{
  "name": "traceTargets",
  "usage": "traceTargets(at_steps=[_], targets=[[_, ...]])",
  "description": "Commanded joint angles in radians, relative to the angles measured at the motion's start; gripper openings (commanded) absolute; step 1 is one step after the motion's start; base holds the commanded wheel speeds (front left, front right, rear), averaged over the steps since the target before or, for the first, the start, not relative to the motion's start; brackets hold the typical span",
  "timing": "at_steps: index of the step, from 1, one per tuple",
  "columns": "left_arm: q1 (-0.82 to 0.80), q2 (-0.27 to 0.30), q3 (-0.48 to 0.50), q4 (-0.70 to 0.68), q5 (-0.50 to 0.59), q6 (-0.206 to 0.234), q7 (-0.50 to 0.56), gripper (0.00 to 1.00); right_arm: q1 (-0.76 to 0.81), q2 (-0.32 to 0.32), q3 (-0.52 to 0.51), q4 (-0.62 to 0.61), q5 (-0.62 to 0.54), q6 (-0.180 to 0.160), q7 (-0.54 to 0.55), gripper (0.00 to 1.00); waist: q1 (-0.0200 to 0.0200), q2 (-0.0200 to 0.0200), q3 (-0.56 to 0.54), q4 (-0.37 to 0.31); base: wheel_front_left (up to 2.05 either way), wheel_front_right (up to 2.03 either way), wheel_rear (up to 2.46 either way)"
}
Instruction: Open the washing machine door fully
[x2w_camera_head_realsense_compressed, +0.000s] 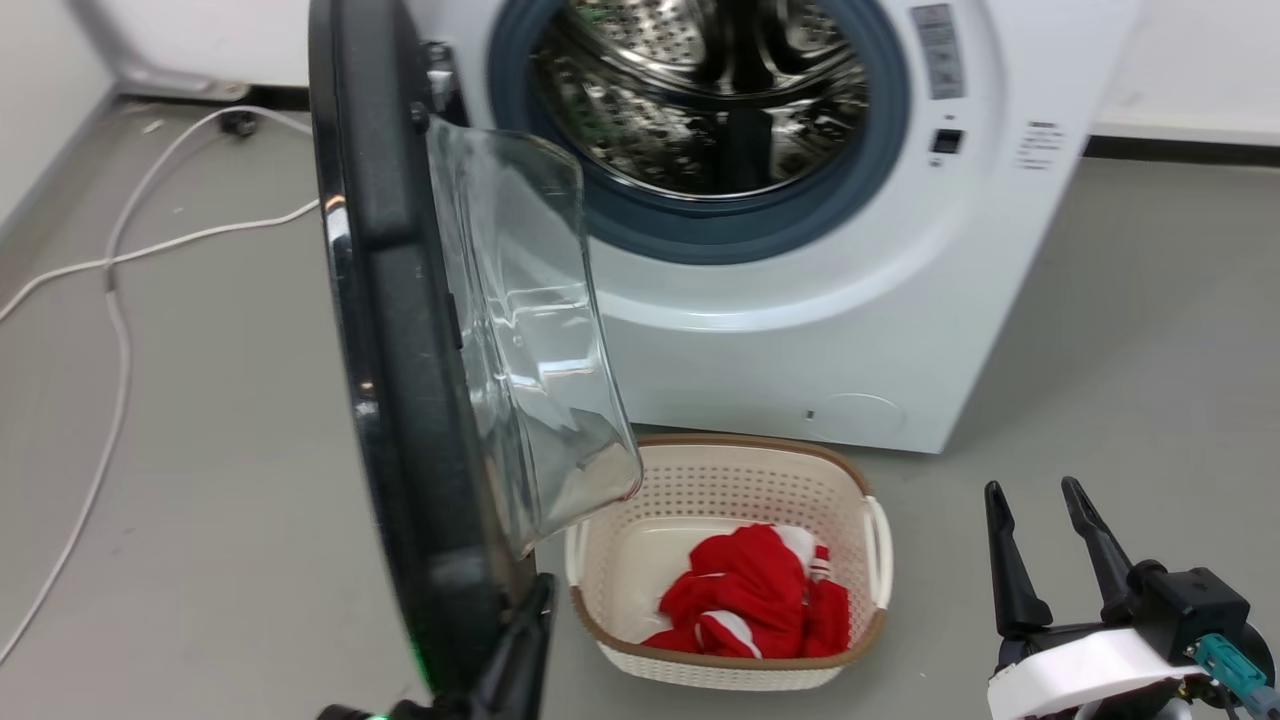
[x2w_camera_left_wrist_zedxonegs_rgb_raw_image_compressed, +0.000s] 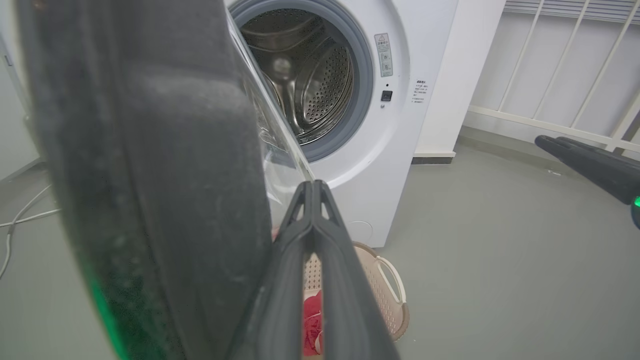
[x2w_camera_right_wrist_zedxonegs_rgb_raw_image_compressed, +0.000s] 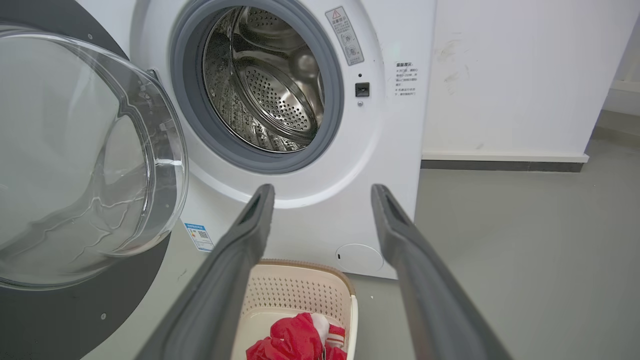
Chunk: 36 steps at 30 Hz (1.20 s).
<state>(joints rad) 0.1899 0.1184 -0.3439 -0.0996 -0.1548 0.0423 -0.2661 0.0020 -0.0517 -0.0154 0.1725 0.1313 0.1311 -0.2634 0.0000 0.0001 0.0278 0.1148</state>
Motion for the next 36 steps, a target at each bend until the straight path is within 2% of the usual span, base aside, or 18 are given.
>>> traceTargets(at_steps=[1,9,21,30,36], targets=[[0.009,0.016,0.029,-0.002,-0.003,0.018,0.003,0.00,0.007,0.003,0.001,-0.002,-0.002,-0.001,-0.002,1.00,0.0000,-0.0001,-0.001,0.039,0.00,0.00,0.00],[0.032,0.053,0.154,-0.005,-0.041,0.058,0.003,0.00,0.008,0.003,0.011,-0.002,-0.001,-0.001,0.003,1.00,0.0000,-0.0001,-0.006,0.106,0.00,0.00,0.00],[-0.047,0.115,0.397,0.044,-0.108,0.068,0.001,0.00,0.001,0.003,0.042,-0.046,-0.011,-0.001,0.028,1.00,0.0000,-0.0001,0.022,0.086,0.00,0.00,0.00],[-0.147,0.167,0.591,0.168,-0.178,0.018,0.001,0.00,-0.010,0.003,0.036,-0.091,-0.013,-0.001,0.045,1.00,0.0000,-0.0001,0.059,0.057,0.00,0.00,0.00],[-0.221,0.215,0.676,0.291,-0.167,-0.014,0.001,0.00,-0.022,0.003,0.032,-0.109,-0.022,-0.001,0.053,1.00,0.0000,-0.0001,0.087,0.052,0.00,0.00,0.00]])
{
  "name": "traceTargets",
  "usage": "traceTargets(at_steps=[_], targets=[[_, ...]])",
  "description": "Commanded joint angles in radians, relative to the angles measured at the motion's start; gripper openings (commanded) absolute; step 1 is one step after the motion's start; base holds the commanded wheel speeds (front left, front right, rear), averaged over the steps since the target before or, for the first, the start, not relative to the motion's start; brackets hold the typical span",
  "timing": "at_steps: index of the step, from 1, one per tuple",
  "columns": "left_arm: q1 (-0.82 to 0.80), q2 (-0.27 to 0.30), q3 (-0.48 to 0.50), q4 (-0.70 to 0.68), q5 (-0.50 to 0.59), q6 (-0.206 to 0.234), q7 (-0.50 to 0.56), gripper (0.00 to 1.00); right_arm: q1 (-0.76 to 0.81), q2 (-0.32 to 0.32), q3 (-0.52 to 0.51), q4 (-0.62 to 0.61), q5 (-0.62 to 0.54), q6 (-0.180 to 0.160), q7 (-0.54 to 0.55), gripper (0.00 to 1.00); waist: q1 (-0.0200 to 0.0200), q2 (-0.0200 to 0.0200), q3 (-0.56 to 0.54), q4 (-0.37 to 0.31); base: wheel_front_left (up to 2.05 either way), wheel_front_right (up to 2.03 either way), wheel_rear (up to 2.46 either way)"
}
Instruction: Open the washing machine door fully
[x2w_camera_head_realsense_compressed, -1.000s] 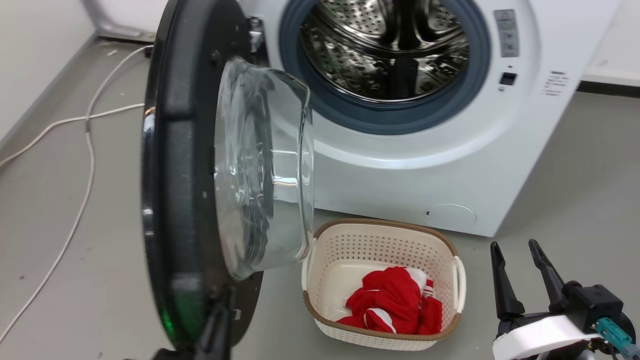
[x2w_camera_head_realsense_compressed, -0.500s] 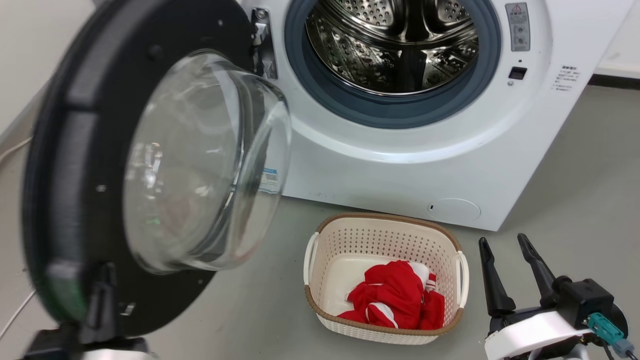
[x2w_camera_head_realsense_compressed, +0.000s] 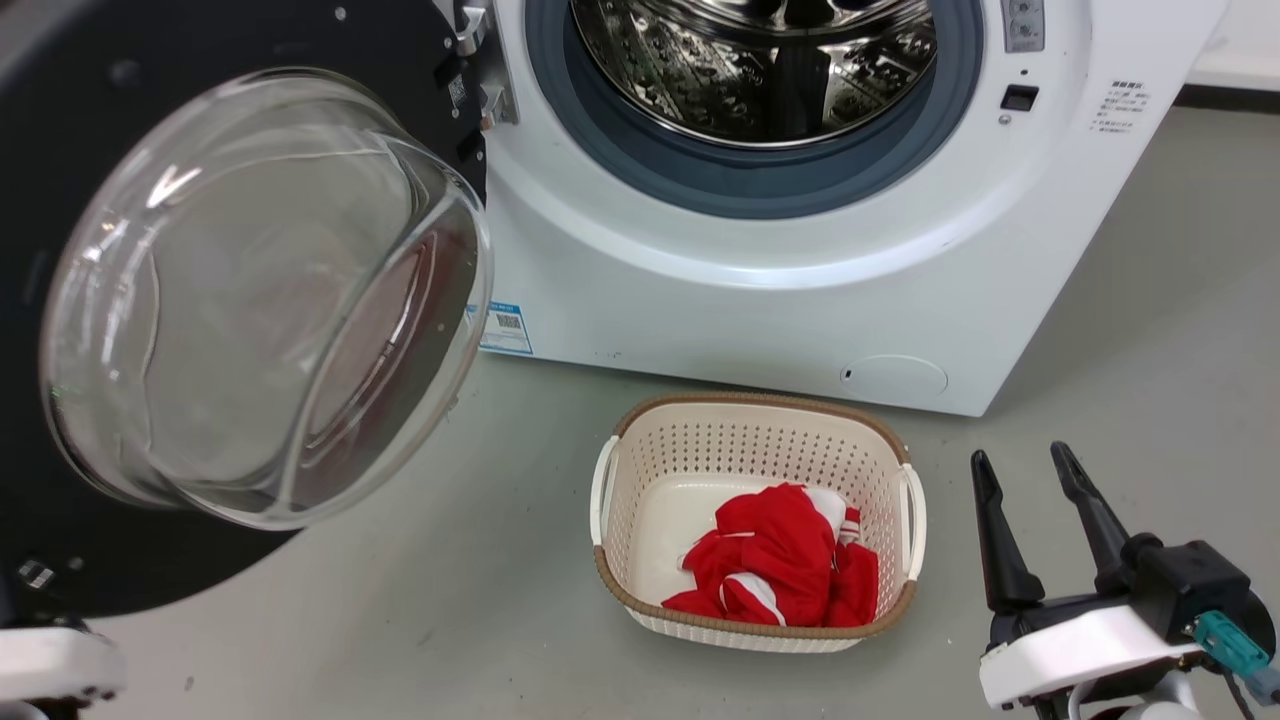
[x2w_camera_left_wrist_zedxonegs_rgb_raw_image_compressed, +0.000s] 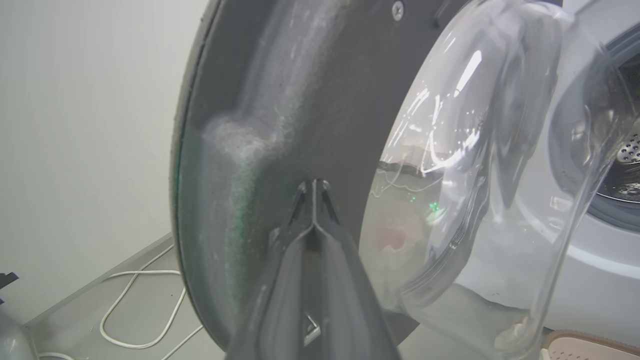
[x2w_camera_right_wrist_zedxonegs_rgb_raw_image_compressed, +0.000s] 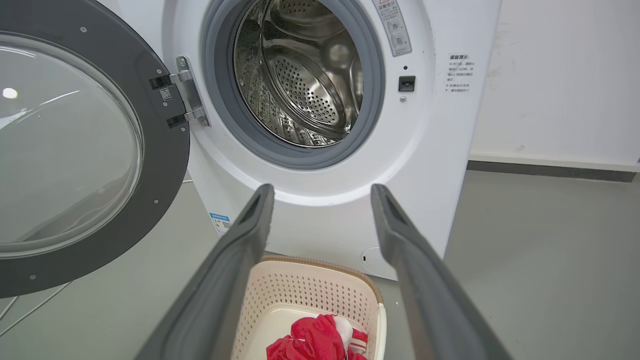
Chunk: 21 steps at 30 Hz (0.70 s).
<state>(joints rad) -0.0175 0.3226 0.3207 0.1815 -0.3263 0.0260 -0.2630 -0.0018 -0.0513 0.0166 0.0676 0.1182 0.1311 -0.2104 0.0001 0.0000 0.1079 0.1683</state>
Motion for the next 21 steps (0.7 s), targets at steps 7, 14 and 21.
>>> traceTargets(at_steps=[7,14,21], targets=[[-0.119,0.046,0.051,0.126,0.032,-0.023,-0.002,0.00,-0.029,0.002,-0.010,-0.009,-0.013,-0.001,0.006,1.00,-0.0001,0.0000,0.025,0.002,0.00,0.00,0.00],[-0.127,0.028,0.062,0.155,0.071,-0.041,-0.002,0.00,-0.031,0.002,-0.008,0.003,-0.005,-0.001,0.003,1.00,-0.0001,0.0000,0.013,-0.007,0.00,0.00,0.00],[-0.028,-0.054,0.069,0.048,0.143,-0.033,-0.002,0.00,-0.013,0.002,-0.011,0.023,0.005,-0.001,-0.006,1.00,-0.0001,0.0000,-0.019,-0.017,0.00,0.00,0.00]])
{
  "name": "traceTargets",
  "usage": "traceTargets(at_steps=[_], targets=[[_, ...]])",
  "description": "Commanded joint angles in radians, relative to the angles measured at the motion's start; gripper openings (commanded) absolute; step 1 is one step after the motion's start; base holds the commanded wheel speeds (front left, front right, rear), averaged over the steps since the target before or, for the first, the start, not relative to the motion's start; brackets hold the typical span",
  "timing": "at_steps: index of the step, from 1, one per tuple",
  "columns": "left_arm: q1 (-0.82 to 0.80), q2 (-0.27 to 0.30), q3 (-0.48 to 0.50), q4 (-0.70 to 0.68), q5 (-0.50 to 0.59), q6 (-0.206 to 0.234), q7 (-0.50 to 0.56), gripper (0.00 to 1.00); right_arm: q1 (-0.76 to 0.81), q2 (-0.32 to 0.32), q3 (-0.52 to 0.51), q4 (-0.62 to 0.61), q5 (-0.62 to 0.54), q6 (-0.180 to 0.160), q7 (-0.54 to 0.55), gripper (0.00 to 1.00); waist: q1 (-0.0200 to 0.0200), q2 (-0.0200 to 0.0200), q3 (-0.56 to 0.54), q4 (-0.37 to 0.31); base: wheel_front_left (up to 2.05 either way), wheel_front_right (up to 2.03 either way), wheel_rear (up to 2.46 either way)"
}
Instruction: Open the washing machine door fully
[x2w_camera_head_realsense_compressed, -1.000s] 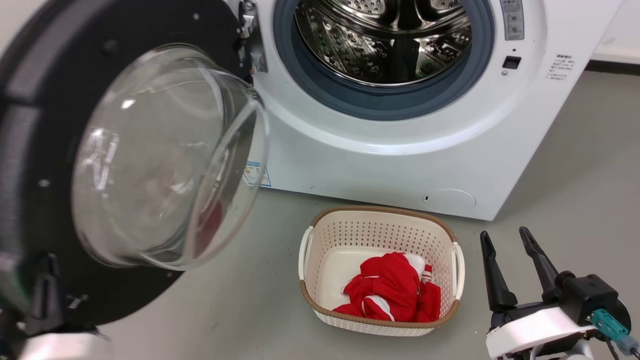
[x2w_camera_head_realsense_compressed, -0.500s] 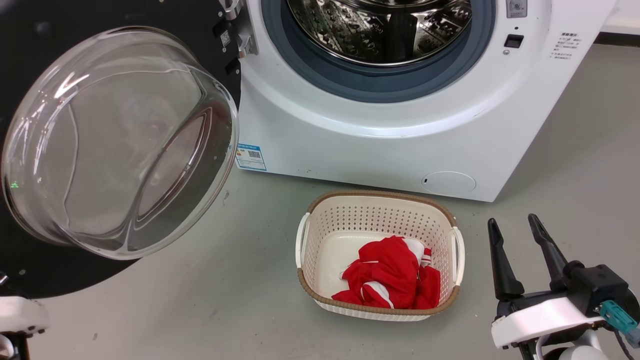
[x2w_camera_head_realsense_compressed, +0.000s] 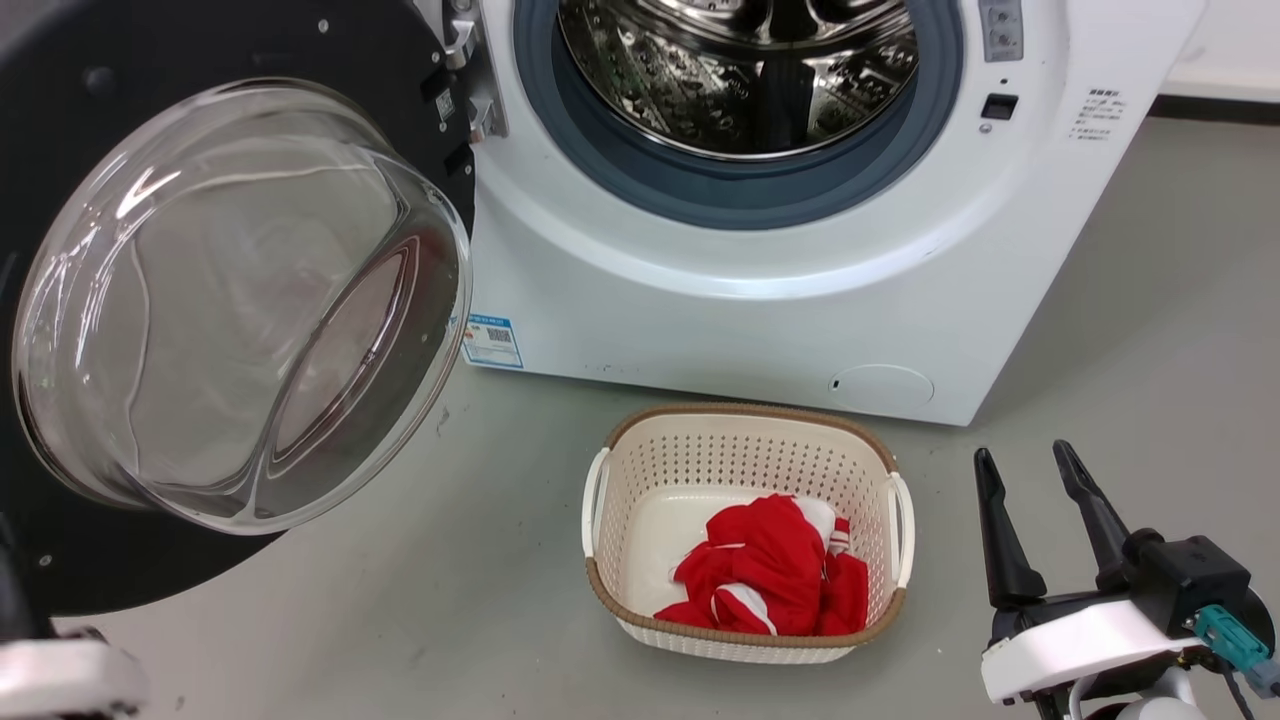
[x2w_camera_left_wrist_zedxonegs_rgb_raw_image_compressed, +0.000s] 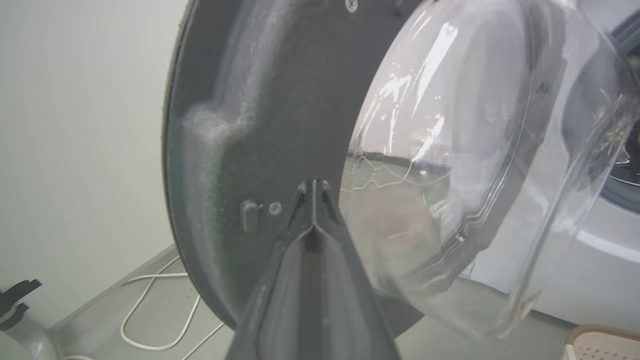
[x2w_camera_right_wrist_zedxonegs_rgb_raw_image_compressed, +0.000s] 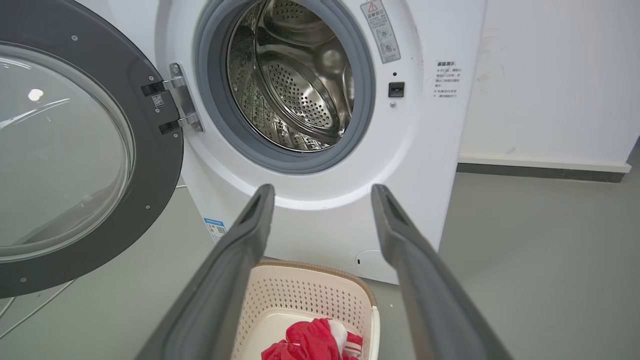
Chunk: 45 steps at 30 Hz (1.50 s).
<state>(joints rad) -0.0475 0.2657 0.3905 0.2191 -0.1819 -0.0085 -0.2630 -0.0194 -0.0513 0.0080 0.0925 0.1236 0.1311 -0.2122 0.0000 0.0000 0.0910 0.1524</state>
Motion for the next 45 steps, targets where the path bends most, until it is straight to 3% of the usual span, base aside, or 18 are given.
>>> traceTargets(at_steps=[1,3,5,6,7,15,26,34,45], targets=[[0.021,-0.014,-0.002,-0.012,0.008,0.002,-0.002,0.00,0.007,0.002,-0.002,0.001,0.002,-0.001,-0.007,1.00,0.0000,0.0000,-0.007,-0.002,0.00,0.00,0.00],[0.057,-0.043,-0.005,-0.051,0.021,-0.008,-0.002,0.02,0.010,0.002,-0.003,0.008,0.005,-0.001,-0.009,1.00,0.0000,0.0000,-0.017,-0.003,0.00,0.00,0.00],[0.093,-0.080,-0.021,-0.085,0.039,-0.015,-0.002,0.46,0.013,0.002,-0.005,0.012,0.005,-0.001,-0.012,1.00,0.0000,0.0000,-0.026,-0.003,0.00,0.00,0.00],[0.108,-0.094,-0.032,-0.090,0.046,-0.017,-0.002,0.76,0.015,0.002,-0.006,0.013,0.005,-0.001,-0.011,1.00,0.0000,0.0000,-0.028,-0.002,0.00,0.00,0.00],[0.115,-0.109,-0.040,-0.102,0.051,-0.020,-0.002,1.00,0.017,0.002,-0.008,0.015,0.006,-0.001,-0.012,1.00,0.0000,0.0000,-0.032,-0.001,0.00,0.00,0.00],[0.156,-0.179,-0.149,-0.181,0.103,-0.053,-0.002,1.00,0.020,0.002,-0.014,0.016,-0.005,-0.001,-0.010,1.00,0.0000,0.0000,-0.060,-0.022,0.00,0.00,0.00],[0.068,-0.185,-0.273,-0.180,0.126,-0.097,-0.002,1.00,0.021,0.002,-0.034,-0.008,-0.032,-0.001,-0.005,1.00,0.0000,0.0000,-0.083,-0.091,0.00,0.00,0.00],[0.047,-0.182,-0.293,-0.169,0.138,-0.099,-0.002,1.00,0.035,0.002,-0.036,-0.015,-0.054,-0.001,0.000,1.00,0.0000,0.0000,-0.089,-0.149,0.00,0.00,0.00],[0.063,-0.189,-0.290,-0.159,0.133,-0.099,-0.002,1.00,0.039,0.002,-0.023,-0.009,-0.047,-0.001,0.004,1.00,0.0000,0.0000,-0.093,-0.160,0.00,0.00,0.00]])
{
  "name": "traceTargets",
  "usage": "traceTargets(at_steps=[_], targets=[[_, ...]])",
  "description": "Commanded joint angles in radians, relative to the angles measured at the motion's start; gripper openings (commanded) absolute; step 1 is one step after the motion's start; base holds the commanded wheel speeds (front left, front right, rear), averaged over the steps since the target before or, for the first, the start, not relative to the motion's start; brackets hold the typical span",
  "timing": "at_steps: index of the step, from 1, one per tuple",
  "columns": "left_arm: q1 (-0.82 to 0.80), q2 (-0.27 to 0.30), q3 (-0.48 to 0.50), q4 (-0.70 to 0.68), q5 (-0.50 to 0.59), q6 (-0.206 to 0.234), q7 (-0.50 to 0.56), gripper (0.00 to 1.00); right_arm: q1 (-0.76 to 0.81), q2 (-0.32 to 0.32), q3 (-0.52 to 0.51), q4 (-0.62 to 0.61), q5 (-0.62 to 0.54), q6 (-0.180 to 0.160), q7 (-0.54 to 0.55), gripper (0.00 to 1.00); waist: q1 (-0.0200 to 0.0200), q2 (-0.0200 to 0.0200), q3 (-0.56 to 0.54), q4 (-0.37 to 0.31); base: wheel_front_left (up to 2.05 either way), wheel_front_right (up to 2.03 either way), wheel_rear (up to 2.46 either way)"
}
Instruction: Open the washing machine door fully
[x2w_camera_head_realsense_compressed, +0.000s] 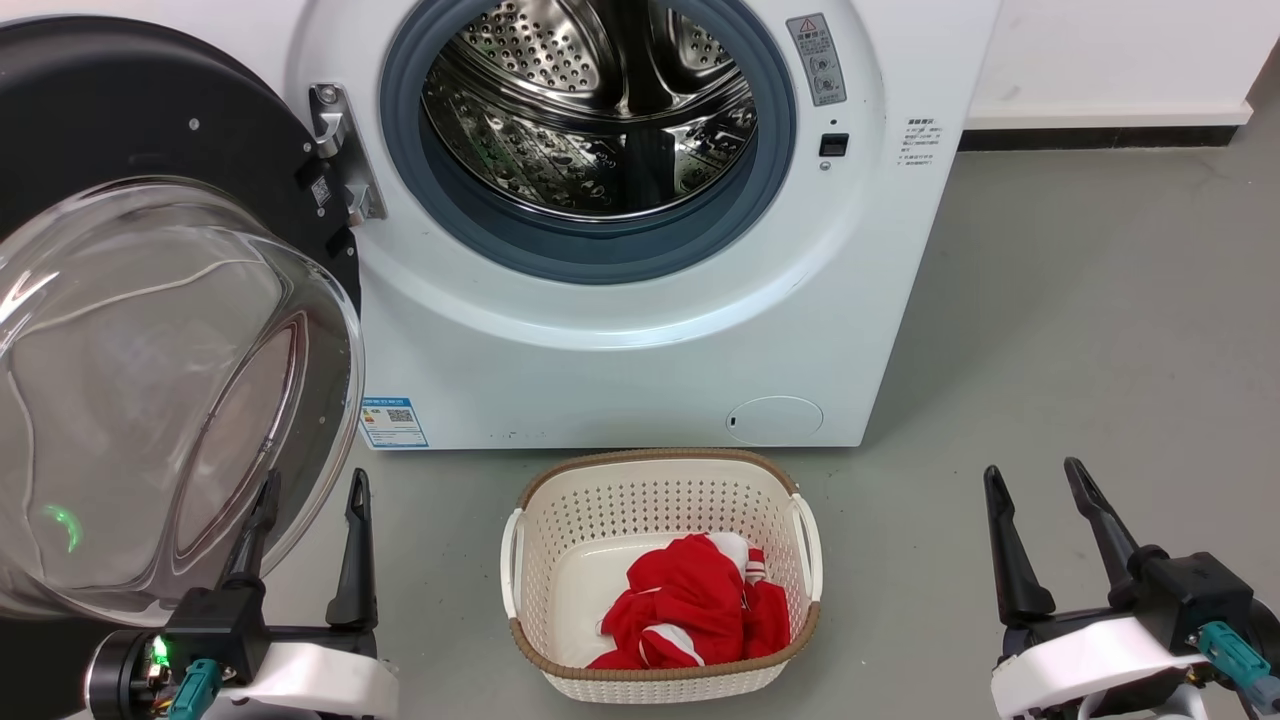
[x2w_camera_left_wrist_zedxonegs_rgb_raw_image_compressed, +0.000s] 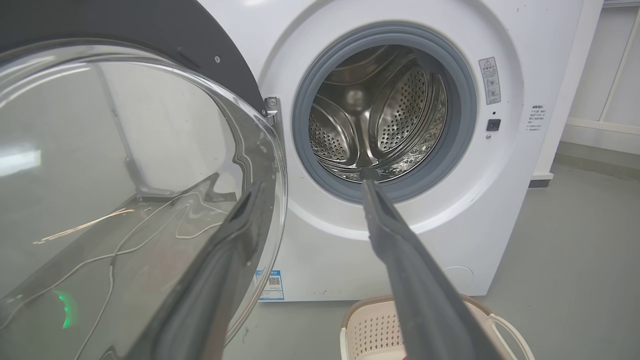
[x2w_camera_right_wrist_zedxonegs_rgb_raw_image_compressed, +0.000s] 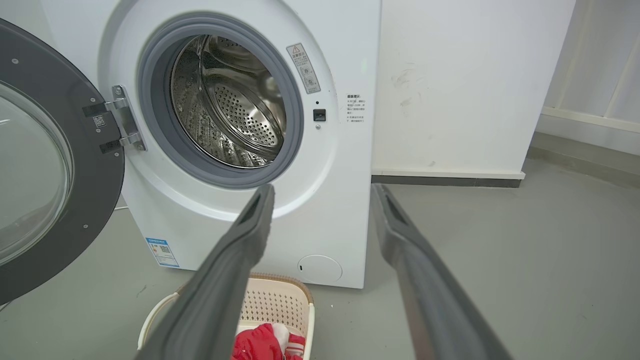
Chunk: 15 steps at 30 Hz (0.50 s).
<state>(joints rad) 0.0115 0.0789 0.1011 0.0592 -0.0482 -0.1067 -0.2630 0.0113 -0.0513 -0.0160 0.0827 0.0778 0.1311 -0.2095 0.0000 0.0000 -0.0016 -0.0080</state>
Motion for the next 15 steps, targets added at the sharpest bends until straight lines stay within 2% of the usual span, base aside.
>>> traceTargets(at_steps=[1,11,12,15], targets=[[0.004,-0.002,0.000,0.003,-0.001,-0.001,-0.002,1.00,0.009,0.002,0.002,0.001,0.000,-0.001,0.002,1.00,0.0000,0.0000,-0.001,0.000,0.00,0.00,0.00],[-0.004,-0.002,0.004,0.005,-0.007,-0.004,-0.002,1.00,0.007,0.002,0.003,0.013,0.013,-0.001,-0.002,1.00,0.0000,0.0000,-0.005,-0.002,0.00,0.00,0.00],[0.000,0.000,0.003,0.007,-0.006,-0.004,0.000,0.00,0.000,0.000,0.001,0.013,0.010,0.000,-0.001,0.00,0.0000,0.0000,-0.005,-0.002,0.00,0.00,0.00],[0.003,-0.003,0.007,0.037,-0.019,-0.004,0.007,0.00,0.010,0.000,0.002,0.033,0.022,0.000,0.000,0.00,0.0000,0.0000,-0.005,-0.002,0.00,0.00,0.00]])
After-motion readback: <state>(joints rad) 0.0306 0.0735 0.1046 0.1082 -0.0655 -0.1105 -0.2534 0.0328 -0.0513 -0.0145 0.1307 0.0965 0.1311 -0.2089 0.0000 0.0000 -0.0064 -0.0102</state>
